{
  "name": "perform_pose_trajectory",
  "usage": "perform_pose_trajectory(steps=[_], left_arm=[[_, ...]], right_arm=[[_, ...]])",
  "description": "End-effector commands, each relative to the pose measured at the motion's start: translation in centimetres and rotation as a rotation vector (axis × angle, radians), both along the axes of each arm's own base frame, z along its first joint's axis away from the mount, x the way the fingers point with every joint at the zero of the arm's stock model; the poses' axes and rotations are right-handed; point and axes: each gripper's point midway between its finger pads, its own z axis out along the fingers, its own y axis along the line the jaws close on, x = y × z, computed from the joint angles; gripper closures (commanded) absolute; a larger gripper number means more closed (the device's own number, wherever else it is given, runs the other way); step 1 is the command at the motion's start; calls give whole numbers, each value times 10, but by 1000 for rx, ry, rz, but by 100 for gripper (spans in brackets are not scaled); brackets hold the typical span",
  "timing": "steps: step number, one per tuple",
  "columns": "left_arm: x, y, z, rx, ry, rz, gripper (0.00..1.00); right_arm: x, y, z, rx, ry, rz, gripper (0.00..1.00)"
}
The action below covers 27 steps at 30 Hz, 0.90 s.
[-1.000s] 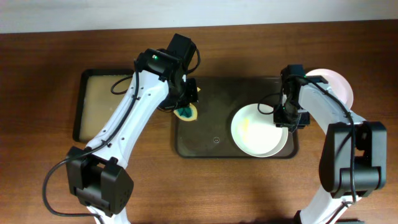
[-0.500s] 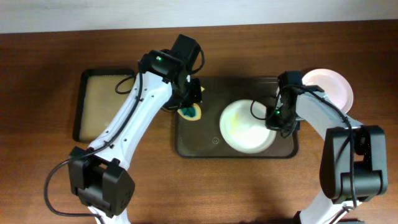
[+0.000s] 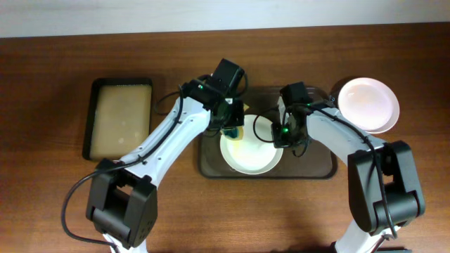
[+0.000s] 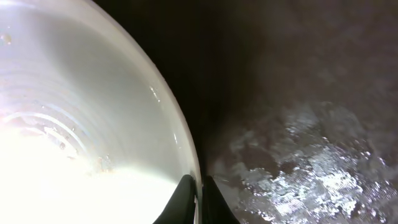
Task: Clean dirty plates on tray and stack at the side
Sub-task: 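Scrub the cream plate with the sponge in the left gripper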
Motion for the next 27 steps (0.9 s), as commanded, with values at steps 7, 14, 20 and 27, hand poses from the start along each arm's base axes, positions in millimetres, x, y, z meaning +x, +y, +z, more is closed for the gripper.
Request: perform_pose_trajectory(steps=[7, 14, 20, 27], left_arm=[[-4, -2, -13, -23, 4, 21, 100], [-4, -2, -13, -34, 19, 71, 100], [-3, -9, -19, -56, 33, 128, 100], [-2, -29, -67, -60, 110, 215, 100]], right_arm=[[-21, -14, -6, 43, 154, -226, 52], [-24, -13, -10, 45, 171, -286, 91], [-21, -13, -11, 49, 160, -285, 96], [-18, -12, -11, 53, 147, -284, 96]])
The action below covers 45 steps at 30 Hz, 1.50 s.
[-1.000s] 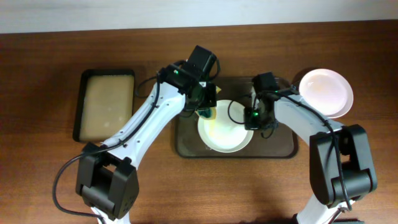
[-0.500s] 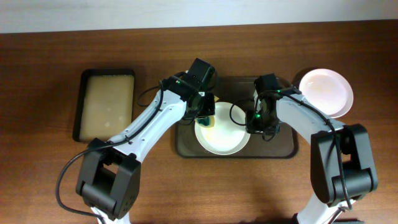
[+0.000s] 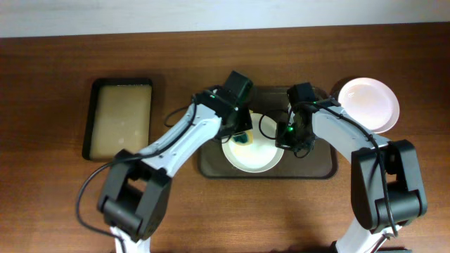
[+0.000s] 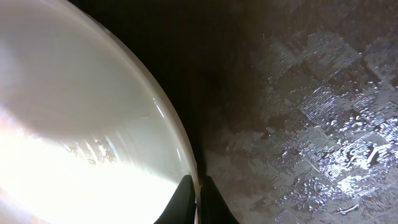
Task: Clean dirty plates on tray and stack at the side
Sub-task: 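Scrub the cream plate with the sponge in the left gripper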
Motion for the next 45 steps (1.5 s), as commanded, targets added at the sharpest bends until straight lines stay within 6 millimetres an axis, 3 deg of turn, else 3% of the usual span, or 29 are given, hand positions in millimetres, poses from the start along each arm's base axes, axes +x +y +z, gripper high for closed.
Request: perform_pose_trajectory(steps=[1, 10, 13, 15, 16, 20, 24, 26, 29, 34, 37, 41, 43, 45], left_arm=[[0, -10, -30, -17, 59, 38, 100], [-18, -20, -77, 44, 131, -20, 100], [-11, 12, -86, 227, 72, -14, 100], [2, 78, -75, 550, -13, 57, 100], [5, 96, -68, 632, -31, 73, 100], [19, 127, -40, 714, -21, 127, 100], [32, 109, -15, 562, 16, 152, 100], [33, 68, -7, 352, 60, 78, 100], [23, 23, -9, 122, 132, -10, 100], [12, -10, -22, 63, 145, -111, 100], [11, -19, -36, 77, 140, -141, 100], [2, -21, -70, 80, 223, -148, 100], [-1, -16, -89, 112, 252, -145, 100], [4, 4, -100, 227, 232, -124, 100]], right_arm=[[-4, -7, -11, -32, 23, -19, 96], [-1, -7, -10, -33, 12, -19, 96], [-1, -7, -10, -33, 13, -19, 96], [-1, -7, -10, -34, 13, -18, 96], [-1, -7, -10, -34, 13, -18, 96], [-2, -7, -11, -34, 14, -18, 96], [-2, -7, -11, -34, 16, -18, 96], [-2, -7, -11, -34, 16, -18, 96], [-2, -7, -11, -34, 15, -18, 96], [-1, -7, -10, -33, 11, -19, 96], [0, -6, -10, -32, 9, -19, 96], [0, -6, -10, -32, 9, -19, 96], [0, -6, -10, -32, 8, -19, 96], [-1, -7, -10, -33, 9, -19, 96]])
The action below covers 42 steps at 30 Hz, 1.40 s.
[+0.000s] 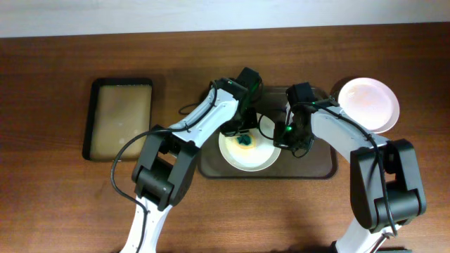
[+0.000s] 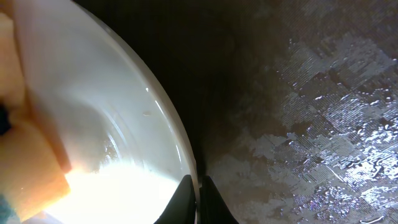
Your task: Clean dirty plates on tray and stack at the side
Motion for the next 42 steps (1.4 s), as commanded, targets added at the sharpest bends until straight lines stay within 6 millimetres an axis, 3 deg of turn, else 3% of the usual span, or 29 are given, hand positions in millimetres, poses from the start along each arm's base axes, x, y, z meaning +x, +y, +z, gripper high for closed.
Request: perform_pose_trajectory(steps=[1, 3, 5, 8, 11, 15, 18, 20, 23, 26, 33, 37, 42], left_arm=[[-1, 39, -41, 224, 7, -3, 100], [9, 80, -33, 424, -52, 10, 100], [20, 127, -12, 638, -105, 21, 100], [29, 167, 14, 766, -112, 110, 100], [36, 187, 39, 718, -60, 231, 100], [44, 185, 69, 550, -30, 319, 100], [49, 191, 105, 405, -58, 397, 100], [52, 210, 133, 356, -100, 460, 100], [52, 242, 153, 348, -121, 505, 100], [47, 280, 152, 370, -81, 531, 100], [33, 358, 139, 393, 2, 629, 100], [28, 380, 122, 376, 34, 683, 100], [28, 404, 91, 375, 34, 734, 100]], right_arm=[[-3, -13, -10, -63, 17, -20, 96], [-3, -15, -10, -76, 14, -23, 96], [-1, -21, -11, -108, 8, -26, 96], [0, -20, -11, -107, -1, -21, 96], [7, -19, -7, -111, -42, 82, 96], [14, -18, 7, -107, -74, 81, 96], [26, -19, 36, -123, -153, 103, 96], [33, -33, 65, -232, -210, 94, 96], [39, -46, 109, -417, -299, 97, 96], [46, -45, 163, -623, -427, 169, 96], [47, -10, 280, -1265, -709, 391, 96], [38, 17, 312, -1445, -771, 466, 96], [30, 36, 332, -1560, -782, 524, 96]])
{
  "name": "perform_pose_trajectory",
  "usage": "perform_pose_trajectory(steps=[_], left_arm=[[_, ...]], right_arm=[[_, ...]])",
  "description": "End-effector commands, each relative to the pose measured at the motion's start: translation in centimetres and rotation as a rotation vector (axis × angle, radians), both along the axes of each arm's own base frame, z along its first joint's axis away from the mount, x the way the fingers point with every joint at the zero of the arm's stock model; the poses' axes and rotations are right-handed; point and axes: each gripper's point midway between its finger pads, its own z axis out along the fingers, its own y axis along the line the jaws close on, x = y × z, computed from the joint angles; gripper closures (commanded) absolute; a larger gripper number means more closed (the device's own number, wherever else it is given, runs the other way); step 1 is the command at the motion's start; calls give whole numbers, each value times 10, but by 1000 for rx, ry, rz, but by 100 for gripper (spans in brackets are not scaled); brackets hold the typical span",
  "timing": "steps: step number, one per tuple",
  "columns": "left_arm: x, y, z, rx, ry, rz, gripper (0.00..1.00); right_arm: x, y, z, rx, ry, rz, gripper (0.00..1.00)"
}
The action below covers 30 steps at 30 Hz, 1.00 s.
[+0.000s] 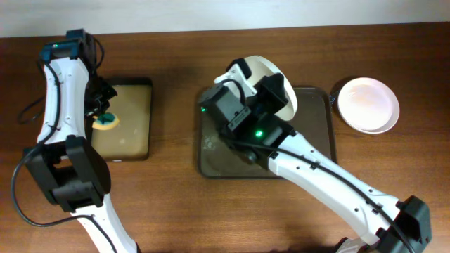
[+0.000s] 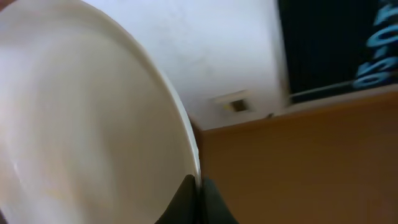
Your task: Clean dirty plates on tray and stack at the side
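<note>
The white plate (image 1: pixel 280 84) is lifted off the dark tray (image 1: pixel 316 151) and stands on edge above the tray's back half. My right gripper (image 2: pixel 199 186) is shut on the plate's rim (image 2: pixel 186 134), and the right wrist view looks past it at the wall and ceiling. A clean pinkish plate (image 1: pixel 368 105) lies on the table right of the tray. Far to the left, my left gripper (image 1: pixel 100 112) holds the yellow and green sponge (image 1: pixel 106 121) over the soaking tray (image 1: pixel 133 119).
The dark tray's wet floor (image 1: pixel 225 151) has no plate lying on it. My right arm (image 1: pixel 316 176) crosses diagonally above the tray from the front right. The left arm (image 1: pixel 60 84) stands along the table's left side.
My right gripper has raised the plate off the tray floor and tipped it on edge. The left gripper has left the plate and taken the sponge over to the soaking tray at the left.
The right gripper stayed shut on the plate's rim on the tray at every earlier moment. The left gripper held the sponge at the plate's back-left edge, then further in, then at its middle. Now the plate is in the air and the sponge is at the soaking tray.
</note>
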Motion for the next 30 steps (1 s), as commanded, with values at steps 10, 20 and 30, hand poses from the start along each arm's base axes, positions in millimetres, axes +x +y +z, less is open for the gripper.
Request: perform_pose_trajectory(steps=[10, 20, 30], left_arm=[[22, -20, -64, -279, -139, -179, 100], [19, -18, -68, -237, -114, -249, 58], [36, -23, -2, -269, -200, -260, 39]], right_arm=[[-11, -6, 32, -130, -47, -51, 96], [-7, 0, 33, -72, -74, -34, 96], [-6, 0, 32, -69, -70, -30, 96]])
